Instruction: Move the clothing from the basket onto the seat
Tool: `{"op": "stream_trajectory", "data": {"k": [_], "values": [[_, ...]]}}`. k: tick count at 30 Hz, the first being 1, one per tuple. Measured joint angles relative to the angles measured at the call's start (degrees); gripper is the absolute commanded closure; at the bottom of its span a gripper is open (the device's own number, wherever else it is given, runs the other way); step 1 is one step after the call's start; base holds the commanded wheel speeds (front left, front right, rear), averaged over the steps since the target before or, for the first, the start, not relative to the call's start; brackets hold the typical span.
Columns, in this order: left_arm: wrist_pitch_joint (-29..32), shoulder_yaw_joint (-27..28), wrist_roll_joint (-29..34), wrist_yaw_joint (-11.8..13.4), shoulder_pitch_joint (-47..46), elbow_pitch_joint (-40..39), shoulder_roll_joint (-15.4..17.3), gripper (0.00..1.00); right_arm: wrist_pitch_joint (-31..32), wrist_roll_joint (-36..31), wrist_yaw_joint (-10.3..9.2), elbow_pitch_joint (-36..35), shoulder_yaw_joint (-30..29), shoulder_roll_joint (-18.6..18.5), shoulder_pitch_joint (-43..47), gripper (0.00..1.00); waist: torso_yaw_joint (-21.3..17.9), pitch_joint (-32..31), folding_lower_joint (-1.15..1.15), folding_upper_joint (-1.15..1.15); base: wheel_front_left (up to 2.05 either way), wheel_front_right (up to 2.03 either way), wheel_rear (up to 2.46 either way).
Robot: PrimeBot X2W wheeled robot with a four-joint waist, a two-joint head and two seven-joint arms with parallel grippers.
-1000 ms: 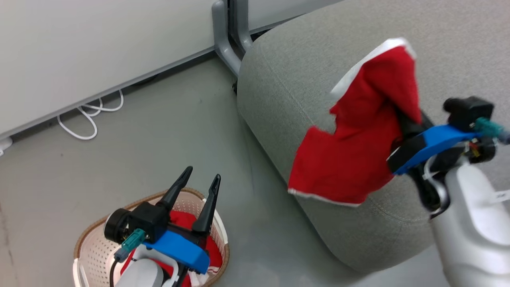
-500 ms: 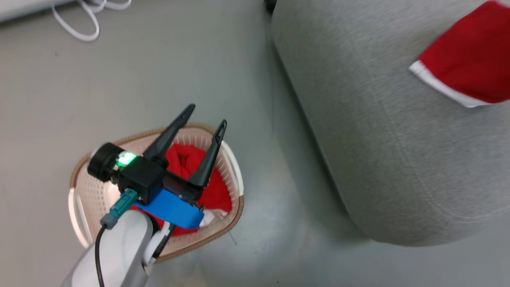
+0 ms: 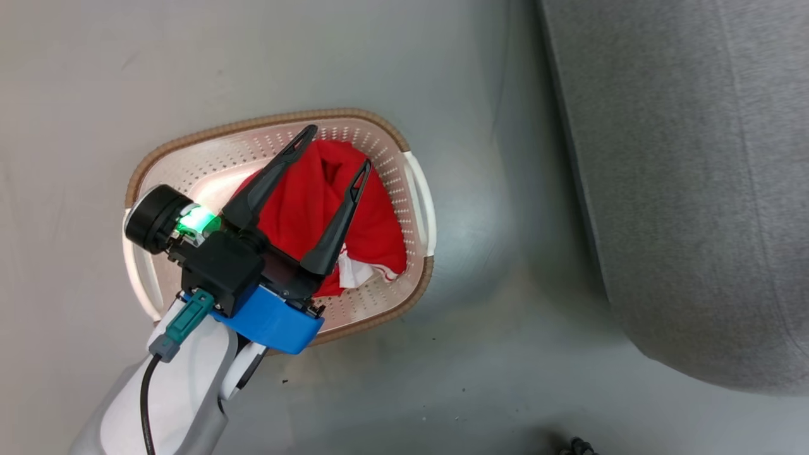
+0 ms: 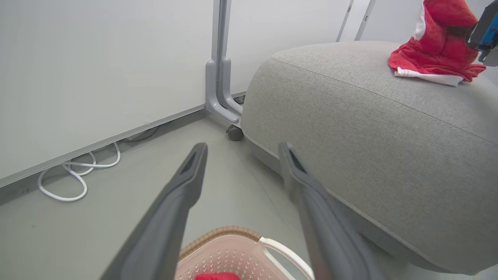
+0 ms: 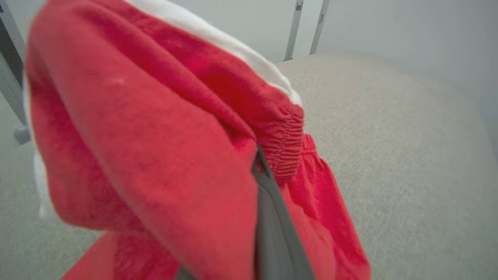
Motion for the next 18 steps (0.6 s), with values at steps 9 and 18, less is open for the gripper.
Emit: {"op": "stream_trajectory", "data": {"k": [9, 18], "values": [[0.00, 0.35, 0.18, 0.00, 0.35, 0.40, -0.56, 0.00, -0.66, -3.86, 0.00, 2.81, -3.67, 1.92, -0.27, 0.00, 0.55, -0.61, 0.00, 0.00, 0.00, 0.00, 0.00], [0.00, -0.86, -1.04, 0.00, 1.13, 2.40, -2.37, 0.00, -0.54, -5.61, 0.00, 5.86, -0.35, 1.66, -0.05, 0.00, 0.20, -4.78, -0.01, 0.00, 0.00, 0.00, 0.00]]}}
